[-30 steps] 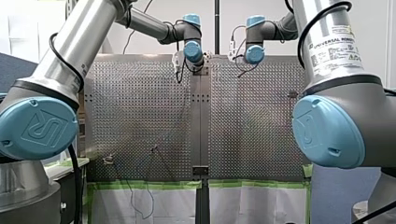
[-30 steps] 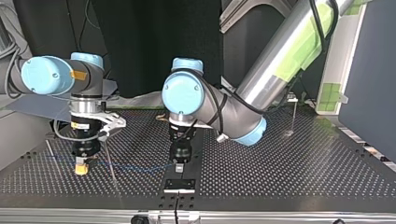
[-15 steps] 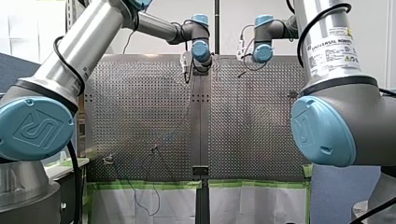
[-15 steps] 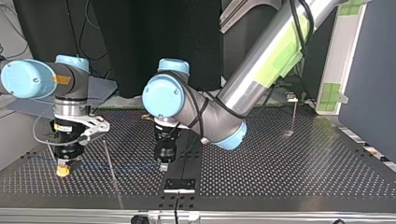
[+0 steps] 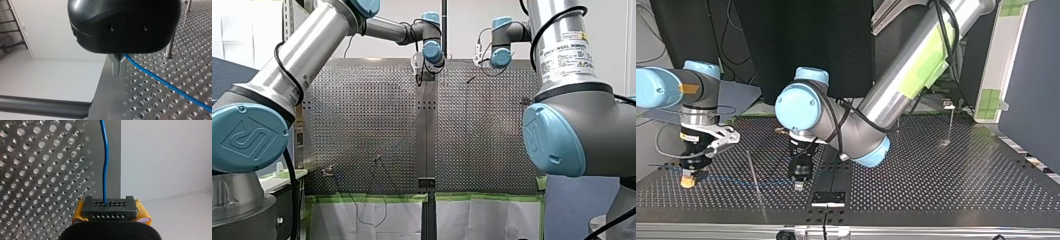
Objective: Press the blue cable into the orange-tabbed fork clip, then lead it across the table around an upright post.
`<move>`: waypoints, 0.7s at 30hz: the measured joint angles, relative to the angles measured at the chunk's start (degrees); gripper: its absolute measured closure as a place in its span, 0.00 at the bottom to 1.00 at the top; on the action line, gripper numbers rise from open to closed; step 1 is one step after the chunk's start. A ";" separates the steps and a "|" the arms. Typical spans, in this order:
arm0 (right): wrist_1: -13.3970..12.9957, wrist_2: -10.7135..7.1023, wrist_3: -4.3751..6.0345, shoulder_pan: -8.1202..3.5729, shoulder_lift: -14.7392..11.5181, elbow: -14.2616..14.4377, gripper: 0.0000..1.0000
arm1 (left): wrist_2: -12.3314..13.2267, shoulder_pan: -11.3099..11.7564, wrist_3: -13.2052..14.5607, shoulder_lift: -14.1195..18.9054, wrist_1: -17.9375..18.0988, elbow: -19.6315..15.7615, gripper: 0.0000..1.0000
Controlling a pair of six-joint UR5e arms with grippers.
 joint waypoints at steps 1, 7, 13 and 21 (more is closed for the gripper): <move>0.01 0.00 0.04 -0.22 0.01 0.01 1.00 | 0.03 -0.06 -0.02 -0.27 -0.02 0.39 1.00; 0.02 -0.02 0.15 -1.53 0.12 0.10 1.00 | 0.20 -0.39 -0.39 -2.15 0.00 1.79 1.00; 0.01 -0.02 0.18 -2.49 0.62 0.39 1.00 | 0.41 -0.69 -0.78 -3.56 0.25 1.83 1.00; -0.18 -0.41 0.77 -2.88 1.82 1.03 1.00 | 1.02 -0.80 -0.87 -6.19 0.70 1.71 1.00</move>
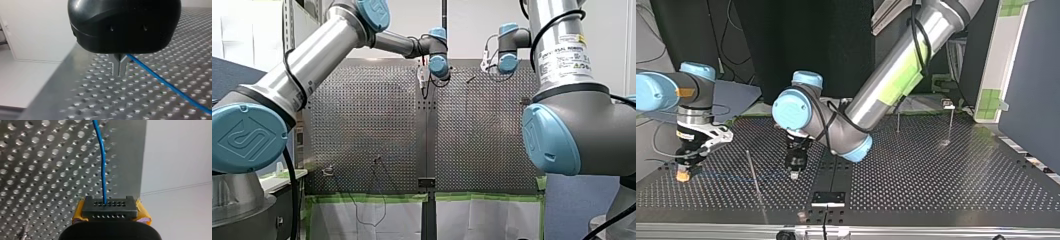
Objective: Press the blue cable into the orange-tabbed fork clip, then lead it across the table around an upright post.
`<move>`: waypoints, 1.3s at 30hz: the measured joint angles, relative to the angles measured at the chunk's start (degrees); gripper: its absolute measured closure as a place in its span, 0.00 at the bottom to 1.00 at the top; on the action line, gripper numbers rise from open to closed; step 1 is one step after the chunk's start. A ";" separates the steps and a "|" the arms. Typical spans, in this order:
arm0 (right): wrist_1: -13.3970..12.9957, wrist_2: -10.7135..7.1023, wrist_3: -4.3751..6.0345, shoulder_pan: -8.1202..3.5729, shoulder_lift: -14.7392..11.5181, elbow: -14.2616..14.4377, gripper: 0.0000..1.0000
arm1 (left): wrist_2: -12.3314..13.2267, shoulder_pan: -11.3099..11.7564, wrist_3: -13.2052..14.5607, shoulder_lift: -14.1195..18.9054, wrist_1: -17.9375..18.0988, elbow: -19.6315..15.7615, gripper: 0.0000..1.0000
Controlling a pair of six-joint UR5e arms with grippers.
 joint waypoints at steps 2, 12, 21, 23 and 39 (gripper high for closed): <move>-0.03 -0.06 0.06 -0.01 0.59 0.03 1.00 | 0.20 -0.04 -0.03 -0.52 0.14 -0.01 1.00; -0.16 -0.08 0.12 0.01 4.30 0.47 1.00 | 0.52 0.25 -0.10 -1.48 0.75 -1.19 1.00; -0.40 -0.05 0.18 0.51 7.31 1.08 1.00 | 0.51 0.49 -0.10 -1.50 3.09 -4.57 1.00; -0.41 -0.06 0.19 0.59 7.85 1.13 1.00 | 0.52 0.49 -0.10 -1.50 3.25 -4.84 1.00; -3.04 0.39 0.28 1.10 9.65 4.81 1.00 | 2.11 0.30 0.57 -1.50 5.13 -5.09 0.60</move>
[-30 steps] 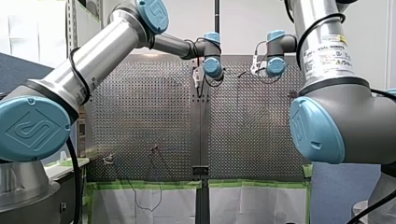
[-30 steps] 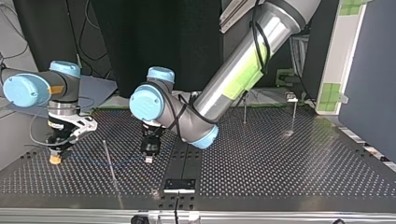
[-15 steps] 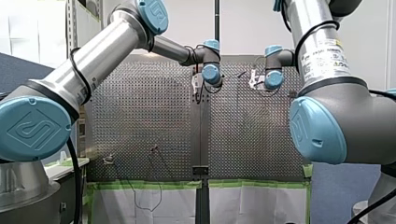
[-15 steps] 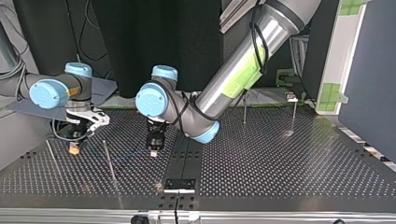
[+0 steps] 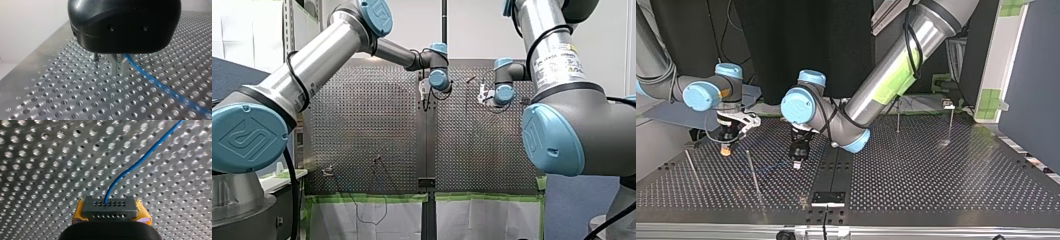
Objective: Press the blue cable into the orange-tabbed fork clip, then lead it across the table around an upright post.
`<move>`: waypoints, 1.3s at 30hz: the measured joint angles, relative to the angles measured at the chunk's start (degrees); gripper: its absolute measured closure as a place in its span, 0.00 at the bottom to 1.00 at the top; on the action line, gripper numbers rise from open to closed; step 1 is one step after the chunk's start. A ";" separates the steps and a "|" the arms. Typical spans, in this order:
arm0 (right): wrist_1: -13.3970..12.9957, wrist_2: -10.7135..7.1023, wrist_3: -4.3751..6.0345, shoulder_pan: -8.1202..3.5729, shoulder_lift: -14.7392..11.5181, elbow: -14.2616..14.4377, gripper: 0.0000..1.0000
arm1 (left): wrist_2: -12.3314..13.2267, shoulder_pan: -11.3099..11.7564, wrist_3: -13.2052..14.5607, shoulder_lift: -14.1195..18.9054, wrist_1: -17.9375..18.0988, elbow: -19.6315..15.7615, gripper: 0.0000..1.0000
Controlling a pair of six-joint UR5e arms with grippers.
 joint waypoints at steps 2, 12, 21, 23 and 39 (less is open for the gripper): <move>-0.59 0.02 0.04 0.04 0.13 0.53 1.00 | 0.38 0.03 0.03 0.00 0.25 -0.04 0.43; -4.47 0.03 0.16 0.23 0.91 4.36 1.00 | 1.99 0.22 -3.19 -0.24 2.24 -0.06 0.15; -8.52 0.33 0.15 -0.27 3.78 7.93 1.00 | 0.72 -0.69 -5.49 -3.90 2.93 2.05 0.15; -9.38 0.35 0.34 -0.62 4.60 8.75 1.00 | 0.25 -0.77 -5.59 -4.39 3.03 2.19 0.15; -17.50 0.49 0.70 -3.77 12.70 12.81 1.00 | -2.47 -1.28 -5.68 -4.88 3.22 2.42 0.15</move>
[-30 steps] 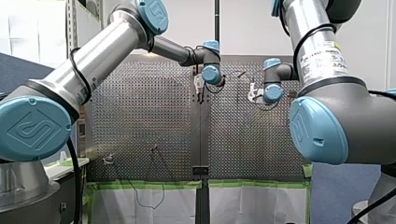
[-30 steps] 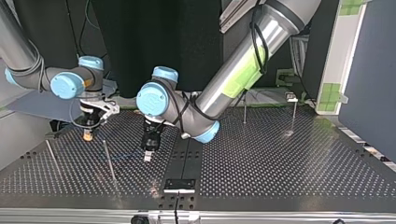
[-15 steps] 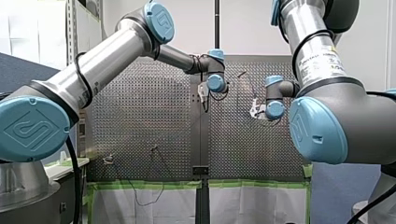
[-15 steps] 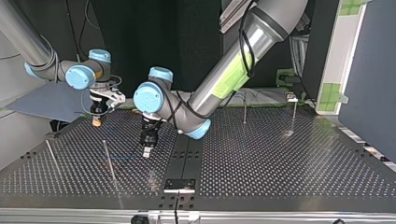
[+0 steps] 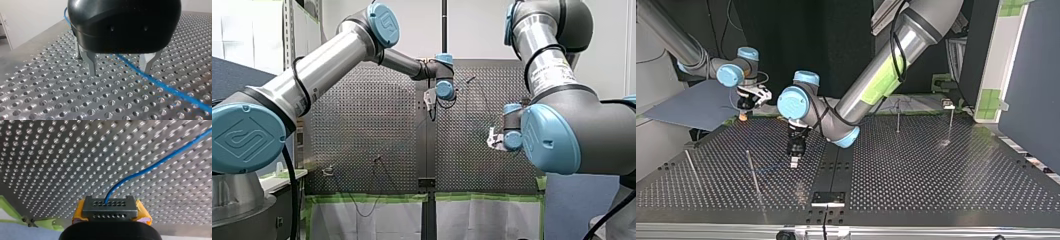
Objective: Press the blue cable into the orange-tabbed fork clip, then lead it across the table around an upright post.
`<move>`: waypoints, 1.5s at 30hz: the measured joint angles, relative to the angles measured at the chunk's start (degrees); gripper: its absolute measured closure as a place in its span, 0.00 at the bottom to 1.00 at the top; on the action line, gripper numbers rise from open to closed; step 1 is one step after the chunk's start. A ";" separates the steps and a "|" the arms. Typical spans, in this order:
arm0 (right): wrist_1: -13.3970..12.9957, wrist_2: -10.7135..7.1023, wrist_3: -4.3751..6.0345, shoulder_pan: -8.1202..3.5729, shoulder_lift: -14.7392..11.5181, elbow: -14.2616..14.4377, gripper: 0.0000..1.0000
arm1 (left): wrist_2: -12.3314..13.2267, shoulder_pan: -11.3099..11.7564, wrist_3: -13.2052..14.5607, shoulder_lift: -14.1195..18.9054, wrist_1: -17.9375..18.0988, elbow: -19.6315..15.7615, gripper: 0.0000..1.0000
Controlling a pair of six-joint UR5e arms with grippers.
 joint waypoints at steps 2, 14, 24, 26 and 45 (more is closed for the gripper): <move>-1.09 -0.01 0.58 -0.57 1.08 0.01 1.00 | -0.19 -0.01 0.00 -0.02 -0.01 0.00 0.15; -7.25 -0.31 3.32 -3.67 7.26 -0.11 1.00 | -0.35 -0.02 0.12 0.00 -0.07 0.00 0.15; -12.30 -0.54 3.56 -4.60 12.30 -0.31 1.00 | -0.30 0.01 0.49 0.03 -0.58 -0.01 0.15; -13.24 -0.53 3.54 -4.84 13.23 -0.48 1.00 | -0.30 0.01 0.51 0.03 -0.66 -0.01 0.15; -17.67 -0.92 3.91 -6.84 21.90 -1.75 1.00 | -0.36 -0.06 1.08 0.03 -1.11 0.00 0.15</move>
